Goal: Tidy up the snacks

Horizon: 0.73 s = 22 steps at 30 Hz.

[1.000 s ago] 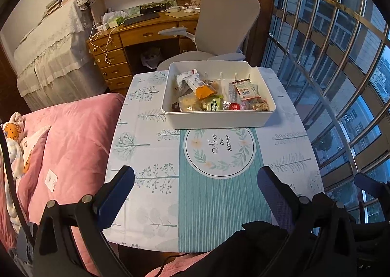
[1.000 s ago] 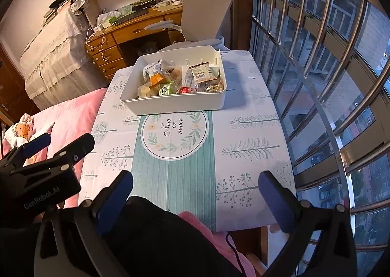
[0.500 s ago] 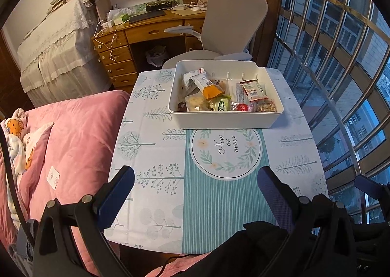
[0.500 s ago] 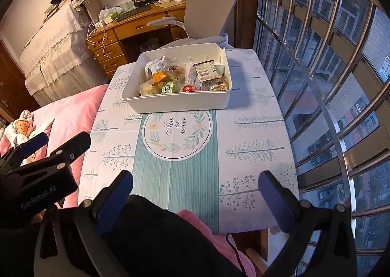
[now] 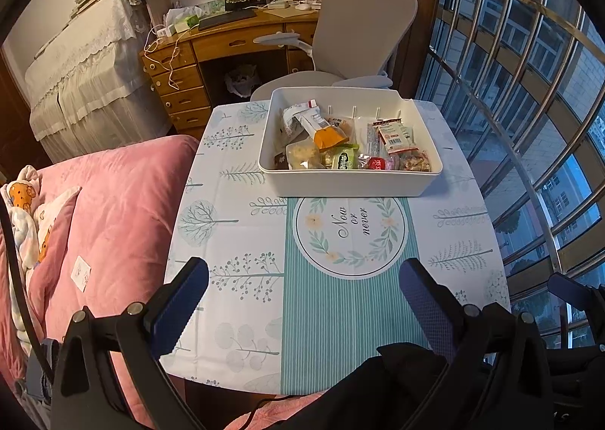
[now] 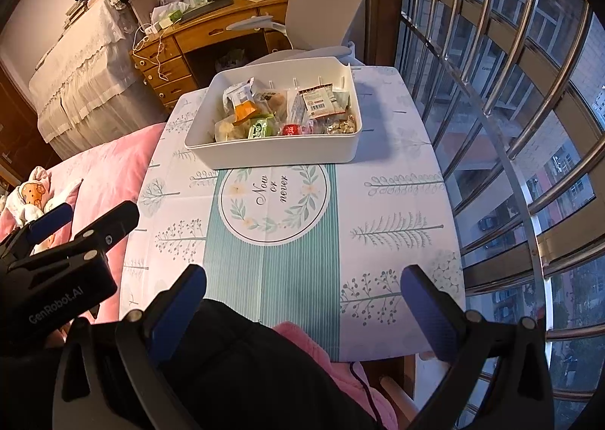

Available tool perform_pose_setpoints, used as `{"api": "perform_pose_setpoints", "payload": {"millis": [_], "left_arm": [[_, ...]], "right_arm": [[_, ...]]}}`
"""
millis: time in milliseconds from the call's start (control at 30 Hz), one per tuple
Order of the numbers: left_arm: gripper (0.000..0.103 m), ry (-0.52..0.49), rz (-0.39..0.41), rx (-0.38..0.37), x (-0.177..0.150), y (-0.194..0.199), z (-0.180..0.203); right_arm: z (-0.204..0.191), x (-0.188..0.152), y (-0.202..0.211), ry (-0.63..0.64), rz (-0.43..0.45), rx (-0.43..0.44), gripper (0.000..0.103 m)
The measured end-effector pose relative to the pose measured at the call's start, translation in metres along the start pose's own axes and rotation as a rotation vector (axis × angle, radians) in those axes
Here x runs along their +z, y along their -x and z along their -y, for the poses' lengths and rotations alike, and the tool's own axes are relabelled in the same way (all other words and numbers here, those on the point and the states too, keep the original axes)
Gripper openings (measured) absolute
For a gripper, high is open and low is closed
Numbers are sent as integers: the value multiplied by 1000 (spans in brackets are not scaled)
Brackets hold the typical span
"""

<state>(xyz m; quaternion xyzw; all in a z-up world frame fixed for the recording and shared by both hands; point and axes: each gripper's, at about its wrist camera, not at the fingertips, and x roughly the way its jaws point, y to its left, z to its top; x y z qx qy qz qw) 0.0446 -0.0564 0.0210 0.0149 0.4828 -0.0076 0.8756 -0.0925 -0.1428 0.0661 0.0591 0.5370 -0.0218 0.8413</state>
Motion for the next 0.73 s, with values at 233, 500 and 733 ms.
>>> {"api": "perform_pose_setpoints", "payload": {"millis": [233,500,733], "left_arm": [[100,-1,-6,0,0,-2,0],[100,-2,-7,0,0,-3,1],[100,-3,-9,1,0,-3,2]], "right_arm": [[2,1,-5,0,-12,2,103],[2,2,-7,-2,-18,2,103],[3,1,-8,-3,-20,2,103]]}}
